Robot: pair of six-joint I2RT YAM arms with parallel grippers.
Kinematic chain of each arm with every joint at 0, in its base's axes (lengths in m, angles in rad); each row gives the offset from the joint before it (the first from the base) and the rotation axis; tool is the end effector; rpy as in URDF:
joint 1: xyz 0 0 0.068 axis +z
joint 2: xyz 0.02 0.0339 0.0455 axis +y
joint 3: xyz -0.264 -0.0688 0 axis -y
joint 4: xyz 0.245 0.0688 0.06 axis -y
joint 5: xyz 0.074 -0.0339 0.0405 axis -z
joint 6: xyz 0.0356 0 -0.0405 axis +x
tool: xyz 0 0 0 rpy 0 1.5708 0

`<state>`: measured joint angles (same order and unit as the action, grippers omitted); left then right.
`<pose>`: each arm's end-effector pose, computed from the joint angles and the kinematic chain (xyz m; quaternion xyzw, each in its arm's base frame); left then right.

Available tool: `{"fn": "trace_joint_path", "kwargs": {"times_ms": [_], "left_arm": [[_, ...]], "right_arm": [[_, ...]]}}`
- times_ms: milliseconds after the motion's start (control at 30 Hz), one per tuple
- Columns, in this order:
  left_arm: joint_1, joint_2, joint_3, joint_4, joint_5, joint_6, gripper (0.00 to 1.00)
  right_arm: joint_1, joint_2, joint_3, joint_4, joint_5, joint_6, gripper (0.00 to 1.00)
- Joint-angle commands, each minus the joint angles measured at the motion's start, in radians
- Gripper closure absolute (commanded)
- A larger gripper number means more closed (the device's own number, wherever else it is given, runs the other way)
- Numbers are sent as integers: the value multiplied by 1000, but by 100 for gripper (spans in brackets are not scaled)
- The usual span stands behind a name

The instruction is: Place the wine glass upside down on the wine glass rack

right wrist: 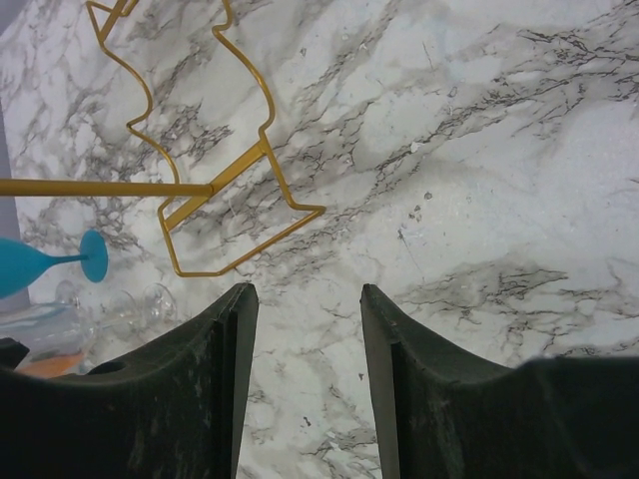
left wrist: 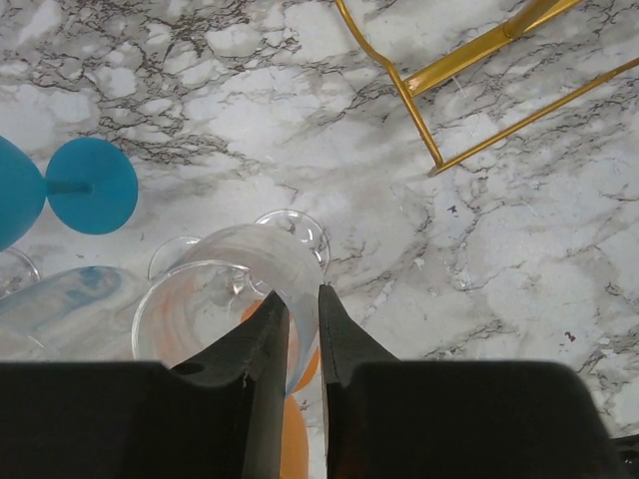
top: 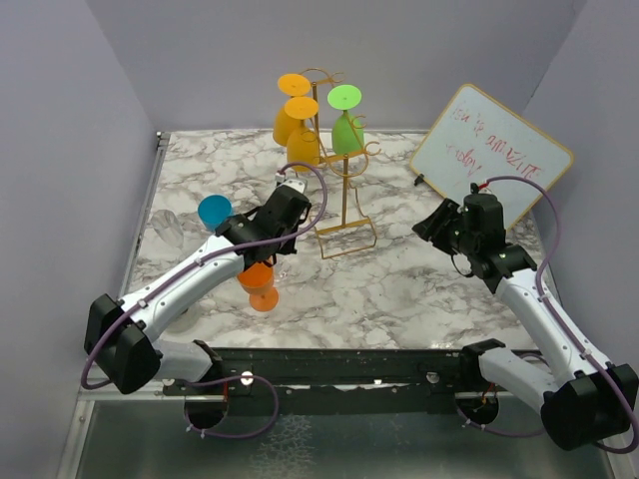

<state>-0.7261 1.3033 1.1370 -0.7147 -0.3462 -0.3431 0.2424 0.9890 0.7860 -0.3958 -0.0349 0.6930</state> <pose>0.2100 -0.1704 0.3038 0.1193 0.9212 -0.0302 0.3692 0.2108 0.0534 0.2817 0.1896 0.8636 0.2243 0.4099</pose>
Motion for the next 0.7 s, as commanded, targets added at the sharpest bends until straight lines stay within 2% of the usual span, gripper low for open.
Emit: {"fn": "trace_joint_path", "kwargs": {"times_ms": [0,100,200,433,533,667], "left_arm": [[5,39,28,-60,65,23,88],[6,32,52,-61,92,23,99],[5,9,82,-62,143,23,100],[6,-64,130,-82,390,72,100],[5,-91,169,-84,520,78,100],[4,-103,177,-26,726,58,100]], "right_arm": [[-3,1,22,-2,-28,16,50],[-3,3,26,-5,-23,17,50],[-3,1,32,-23,-9,37,50],[-3,-101,-9,-7,42,124,49],[-3,-147,-31,20,60,156,50],[-3,-195,-62,107,-11,149,50]]}}
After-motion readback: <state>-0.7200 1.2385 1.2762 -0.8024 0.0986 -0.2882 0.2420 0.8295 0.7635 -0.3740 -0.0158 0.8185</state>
